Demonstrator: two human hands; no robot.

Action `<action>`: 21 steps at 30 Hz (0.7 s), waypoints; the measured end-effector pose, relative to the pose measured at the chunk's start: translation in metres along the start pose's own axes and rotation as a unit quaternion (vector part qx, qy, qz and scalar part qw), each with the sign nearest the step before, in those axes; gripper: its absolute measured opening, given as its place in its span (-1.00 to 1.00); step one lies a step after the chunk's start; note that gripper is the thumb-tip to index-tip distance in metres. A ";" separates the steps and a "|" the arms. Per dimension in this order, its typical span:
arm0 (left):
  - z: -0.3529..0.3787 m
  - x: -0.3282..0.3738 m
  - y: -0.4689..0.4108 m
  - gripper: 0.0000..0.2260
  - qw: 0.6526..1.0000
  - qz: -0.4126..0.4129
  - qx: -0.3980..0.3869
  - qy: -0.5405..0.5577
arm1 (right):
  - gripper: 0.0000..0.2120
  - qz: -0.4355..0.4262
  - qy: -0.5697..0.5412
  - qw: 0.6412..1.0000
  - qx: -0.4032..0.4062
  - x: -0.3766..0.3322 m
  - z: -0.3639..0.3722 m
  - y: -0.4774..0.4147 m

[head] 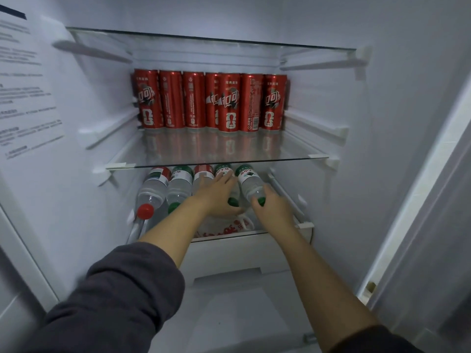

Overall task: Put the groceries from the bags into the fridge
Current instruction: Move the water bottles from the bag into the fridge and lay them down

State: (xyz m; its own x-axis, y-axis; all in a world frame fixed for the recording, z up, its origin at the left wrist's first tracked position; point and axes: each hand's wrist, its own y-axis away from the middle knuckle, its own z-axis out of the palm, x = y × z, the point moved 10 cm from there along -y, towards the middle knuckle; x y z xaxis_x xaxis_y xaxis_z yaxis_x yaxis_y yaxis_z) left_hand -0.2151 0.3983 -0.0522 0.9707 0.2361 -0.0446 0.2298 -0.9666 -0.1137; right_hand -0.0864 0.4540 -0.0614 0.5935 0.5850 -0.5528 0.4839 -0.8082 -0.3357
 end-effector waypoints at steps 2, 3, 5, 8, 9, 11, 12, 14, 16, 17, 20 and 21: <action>0.001 -0.006 0.000 -0.11 1.000 -0.003 -0.003 0.004 | -0.60 -0.004 0.001 1.000 -0.008 -0.005 0.008 -0.009; 0.003 -0.008 0.000 -0.10 1.000 -0.005 0.001 0.003 | -0.60 -0.003 -0.005 1.000 -0.010 -0.006 0.011 -0.012; 0.006 -0.010 0.000 -0.09 1.000 -0.007 0.014 -0.002 | -0.61 0.003 -0.003 1.000 -0.016 -0.005 0.018 -0.017; 0.009 -0.010 -0.001 -0.09 1.000 -0.004 0.024 0.001 | -0.61 0.001 0.022 0.999 -0.024 -0.003 0.021 -0.020; 0.009 -0.009 -0.001 -0.09 1.000 -0.004 0.027 0.001 | -0.62 -0.002 0.028 0.999 -0.025 -0.001 0.021 -0.022; 0.009 -0.009 -0.001 -0.09 1.000 -0.006 0.029 -0.001 | -0.61 0.003 0.045 0.999 -0.031 0.001 0.022 -0.023; 0.009 -0.009 -0.001 -0.09 1.000 -0.009 0.027 -0.001 | -0.60 0.009 0.054 0.998 -0.038 0.002 0.023 -0.023; 0.007 -0.009 0.000 -0.09 1.000 -0.012 0.022 -0.001 | -0.56 0.009 0.058 0.997 -0.045 0.002 0.023 -0.025; 0.005 -0.007 0.002 -0.09 1.000 -0.013 0.015 0.004 | -0.50 0.005 0.043 0.997 -0.057 0.002 0.023 -0.026; 0.003 -0.007 0.002 -0.09 1.000 -0.014 0.014 0.008 | -0.46 0.002 0.035 0.997 -0.066 0.002 0.023 -0.027; 0.004 -0.007 -0.001 -0.08 0.999 -0.024 0.005 0.025 | -0.38 0.015 0.009 0.994 -0.105 0.003 0.023 -0.021; 0.006 -0.007 -0.002 -0.08 0.999 -0.028 0.003 0.031 | -0.38 0.015 -0.010 0.994 -0.111 0.003 0.022 -0.018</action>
State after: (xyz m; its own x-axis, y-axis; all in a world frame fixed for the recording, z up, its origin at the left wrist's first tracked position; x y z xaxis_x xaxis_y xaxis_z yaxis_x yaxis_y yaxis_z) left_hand -0.2229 0.3990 -0.0575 0.9589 0.2828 0.0228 0.2835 -0.9515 -0.1198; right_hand -0.1073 0.4685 -0.0740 0.5982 0.5575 -0.5756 0.5974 -0.7890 -0.1434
